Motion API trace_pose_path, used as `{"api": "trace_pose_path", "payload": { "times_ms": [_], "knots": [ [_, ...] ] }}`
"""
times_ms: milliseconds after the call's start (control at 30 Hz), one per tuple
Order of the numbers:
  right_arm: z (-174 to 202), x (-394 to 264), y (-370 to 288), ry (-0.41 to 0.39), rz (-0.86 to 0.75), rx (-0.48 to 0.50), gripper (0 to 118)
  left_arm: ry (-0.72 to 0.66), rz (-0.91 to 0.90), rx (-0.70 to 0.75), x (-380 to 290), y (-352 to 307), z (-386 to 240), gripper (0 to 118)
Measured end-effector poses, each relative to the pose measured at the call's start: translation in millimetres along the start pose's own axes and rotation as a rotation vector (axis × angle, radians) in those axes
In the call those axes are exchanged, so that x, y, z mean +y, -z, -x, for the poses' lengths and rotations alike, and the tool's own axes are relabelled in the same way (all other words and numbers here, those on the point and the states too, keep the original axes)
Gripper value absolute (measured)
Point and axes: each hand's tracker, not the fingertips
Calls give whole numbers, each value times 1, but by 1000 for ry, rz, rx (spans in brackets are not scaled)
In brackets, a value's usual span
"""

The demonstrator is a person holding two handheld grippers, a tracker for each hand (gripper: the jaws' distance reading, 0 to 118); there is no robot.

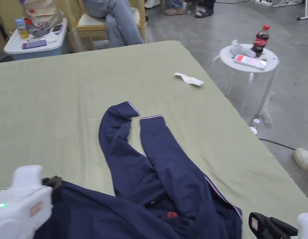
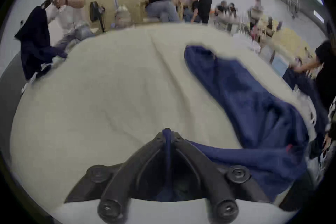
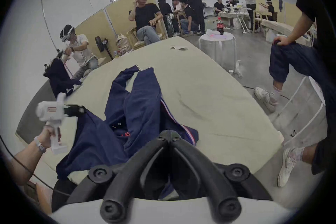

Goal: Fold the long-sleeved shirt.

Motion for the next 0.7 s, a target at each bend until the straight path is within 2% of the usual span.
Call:
{"api": "trace_pose_path", "payload": {
  "times_ms": [100,233,300,433,533,600,633,700],
  "knots": [
    [-12,-1,-14,0,-24,-34,0,-165,-191,-6,19,-92,17,1],
    [-23,-4,-21,8,-30,-44,1,-173,-370,132,23,-199,39,1],
    [-21,-6,-22,19,-27,-37,1,-213,-449,128,11,-250,52,1],
    [-8,-6,-12,-36,-4,10,1,-232,-497,189,-17,-319,58,1],
    [5,6,15,-86,55,63,6,-187,-415,263,-35,-335,65,1],
    [13,12,39,-112,91,123,45,-184,-369,318,-45,-330,69,1],
    [16,14,48,-118,106,147,51,-197,-346,311,-48,-327,72,1],
    [19,11,69,-110,171,141,51,-216,-347,297,-49,-316,68,1]
  ]
}}
